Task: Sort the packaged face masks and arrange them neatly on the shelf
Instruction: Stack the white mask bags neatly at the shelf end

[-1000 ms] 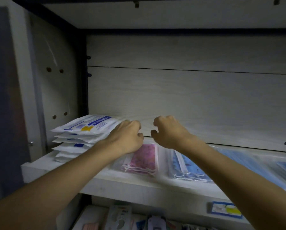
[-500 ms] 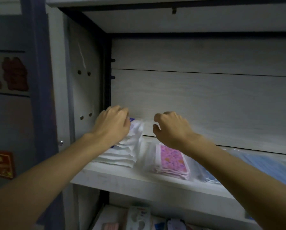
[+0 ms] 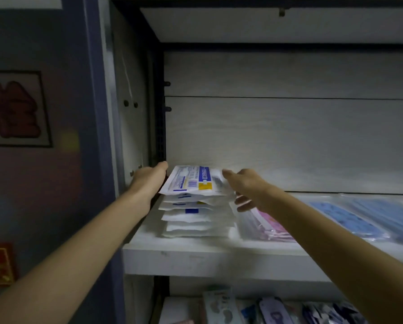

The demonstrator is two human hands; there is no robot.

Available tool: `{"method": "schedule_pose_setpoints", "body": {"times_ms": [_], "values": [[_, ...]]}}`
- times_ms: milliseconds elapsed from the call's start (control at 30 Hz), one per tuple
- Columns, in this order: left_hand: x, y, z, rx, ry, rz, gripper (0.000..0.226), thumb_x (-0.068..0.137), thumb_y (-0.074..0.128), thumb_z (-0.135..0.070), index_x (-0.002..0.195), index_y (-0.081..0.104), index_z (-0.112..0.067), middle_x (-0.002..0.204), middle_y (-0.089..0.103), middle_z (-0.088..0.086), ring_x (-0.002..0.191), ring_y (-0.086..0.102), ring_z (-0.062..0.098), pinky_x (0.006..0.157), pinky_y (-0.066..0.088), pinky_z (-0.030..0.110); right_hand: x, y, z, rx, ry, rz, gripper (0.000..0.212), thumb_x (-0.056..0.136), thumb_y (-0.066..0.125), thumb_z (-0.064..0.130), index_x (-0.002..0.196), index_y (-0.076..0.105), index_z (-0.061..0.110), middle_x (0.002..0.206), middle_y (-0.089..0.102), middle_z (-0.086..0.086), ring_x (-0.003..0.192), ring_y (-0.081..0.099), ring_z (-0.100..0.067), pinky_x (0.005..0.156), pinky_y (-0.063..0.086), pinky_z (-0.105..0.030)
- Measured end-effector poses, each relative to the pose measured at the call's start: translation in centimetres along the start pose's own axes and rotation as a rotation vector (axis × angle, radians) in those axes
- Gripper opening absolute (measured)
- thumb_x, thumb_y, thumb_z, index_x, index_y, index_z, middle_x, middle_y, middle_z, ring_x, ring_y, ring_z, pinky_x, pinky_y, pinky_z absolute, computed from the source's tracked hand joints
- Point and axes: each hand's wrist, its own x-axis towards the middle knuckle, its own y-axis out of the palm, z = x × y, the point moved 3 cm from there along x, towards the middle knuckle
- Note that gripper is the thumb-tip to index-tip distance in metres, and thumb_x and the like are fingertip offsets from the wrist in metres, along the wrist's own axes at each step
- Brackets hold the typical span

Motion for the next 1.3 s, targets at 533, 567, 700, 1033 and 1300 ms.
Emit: {"method": "schedule_pose_setpoints", "body": {"times_ms": [533,567,700,1033,1300], "values": [[0.5,1.5,4.2,-0.302,-0.343,0.443,0.039,0.073,0.079,-0.041,0.096,0.074,-0.011,0.088,0.075,0.013,0.079,0.071,0.03,0.077,0.058,0.044,0.4,3.5,-1.7,0.267,0.184,0.205,0.07,0.073,0.066,0.068,0.114,0.061,0.012,0.105,0.068,-0.014,0.092,0.068,-0.032,0.079,0.058,-0.045],[0.6,1.6,4.4,-0.297,-0.316,0.42,0.043,0.069,0.082,-0.039,0.1,0.073,-0.01,0.089,0.075,0.013,0.083,0.071,0.031,0.081,0.057,0.047,0.5,3.8,-1.7,0.266,0.143,0.169,0.069,0.071,0.068,0.067,0.115,0.062,0.013,0.104,0.07,-0.012,0.09,0.069,-0.03,0.074,0.059,-0.042],[0.5,1.7,4.6,-0.306,-0.185,0.303,0.047,0.068,0.084,-0.037,0.104,0.069,-0.011,0.085,0.075,0.009,0.079,0.073,0.028,0.074,0.059,0.042,0.3,3.9,-1.9,0.359,-0.012,0.09,0.046,0.078,0.071,0.055,0.106,0.063,0.02,0.094,0.074,-0.002,0.079,0.071,-0.02,0.058,0.054,-0.03],[-0.7,2.2,2.6,-0.367,0.206,0.253,0.042,0.076,0.076,-0.009,0.109,0.051,-0.018,0.088,0.071,-0.002,0.069,0.071,0.006,0.049,0.052,0.016,-1.0,2.6,-0.9,0.539,-0.462,0.031,0.054,0.084,0.07,0.009,0.128,0.04,0.018,0.105,0.067,0.002,0.087,0.071,-0.006,0.059,0.054,-0.017],[-0.5,2.9,3.8,-0.375,0.175,0.335,0.042,0.073,0.078,-0.009,0.111,0.061,-0.01,0.085,0.076,0.004,0.076,0.073,0.02,0.054,0.056,0.024,-0.1,4.3,-2.2,0.494,-0.489,0.142,0.078,0.075,0.074,-0.005,0.134,0.031,0.022,0.107,0.067,-0.001,0.092,0.071,-0.016,0.067,0.058,-0.027]]}}
